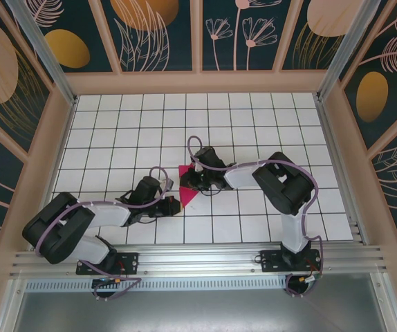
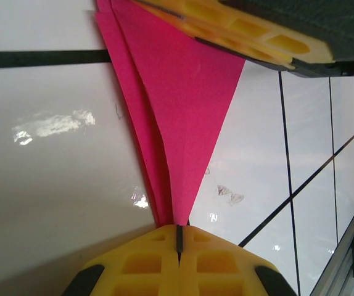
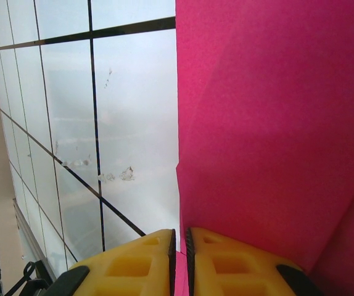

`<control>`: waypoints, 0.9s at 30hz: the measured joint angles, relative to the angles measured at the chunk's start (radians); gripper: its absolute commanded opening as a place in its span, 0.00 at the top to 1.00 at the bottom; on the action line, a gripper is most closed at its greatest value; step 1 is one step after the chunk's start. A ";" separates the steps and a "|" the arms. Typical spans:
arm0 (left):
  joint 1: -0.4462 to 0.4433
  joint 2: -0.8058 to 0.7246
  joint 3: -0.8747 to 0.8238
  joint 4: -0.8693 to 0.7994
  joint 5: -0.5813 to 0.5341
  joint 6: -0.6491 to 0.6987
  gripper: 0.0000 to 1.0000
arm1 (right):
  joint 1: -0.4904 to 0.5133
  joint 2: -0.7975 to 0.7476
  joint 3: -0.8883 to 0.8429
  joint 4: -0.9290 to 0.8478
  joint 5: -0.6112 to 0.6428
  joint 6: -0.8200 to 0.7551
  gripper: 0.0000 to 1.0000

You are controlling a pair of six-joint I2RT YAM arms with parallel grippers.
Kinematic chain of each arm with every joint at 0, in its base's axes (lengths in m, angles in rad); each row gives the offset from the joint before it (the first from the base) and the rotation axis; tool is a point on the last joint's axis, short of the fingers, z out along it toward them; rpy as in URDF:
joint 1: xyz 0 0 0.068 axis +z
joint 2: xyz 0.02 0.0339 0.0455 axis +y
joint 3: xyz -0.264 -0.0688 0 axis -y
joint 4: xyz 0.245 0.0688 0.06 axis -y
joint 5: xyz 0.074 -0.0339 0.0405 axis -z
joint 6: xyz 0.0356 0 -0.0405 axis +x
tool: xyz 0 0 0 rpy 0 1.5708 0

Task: Fold a paper plane with a square sheet of paper (pick it up from the middle)
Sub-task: Fourth fold the wing at the center of the table.

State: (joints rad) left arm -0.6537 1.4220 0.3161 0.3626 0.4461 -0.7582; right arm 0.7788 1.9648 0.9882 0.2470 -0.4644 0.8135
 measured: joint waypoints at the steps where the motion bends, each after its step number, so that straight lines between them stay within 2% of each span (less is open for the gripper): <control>1: 0.000 -0.011 -0.003 -0.013 0.000 0.000 0.98 | 0.000 0.000 0.000 0.000 0.000 0.000 0.82; 8: -0.001 -0.162 -0.017 -0.209 -0.011 0.003 0.97 | 0.001 0.002 0.004 -0.001 0.003 0.000 0.82; 14: -0.001 -0.268 0.009 -0.236 -0.050 -0.026 0.95 | 0.002 0.002 0.005 -0.001 0.006 0.005 0.82; 22: -0.001 -0.126 0.133 -0.105 -0.064 -0.061 0.92 | 0.003 0.002 0.005 0.000 0.011 0.008 0.82; 27: -0.001 -0.023 0.148 -0.023 -0.064 -0.070 0.92 | 0.003 0.002 0.005 0.000 0.011 0.008 0.82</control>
State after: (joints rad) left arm -0.6544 1.3987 0.4641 0.3401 0.3820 -0.8280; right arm 0.7818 1.9671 0.9928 0.2474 -0.4534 0.8215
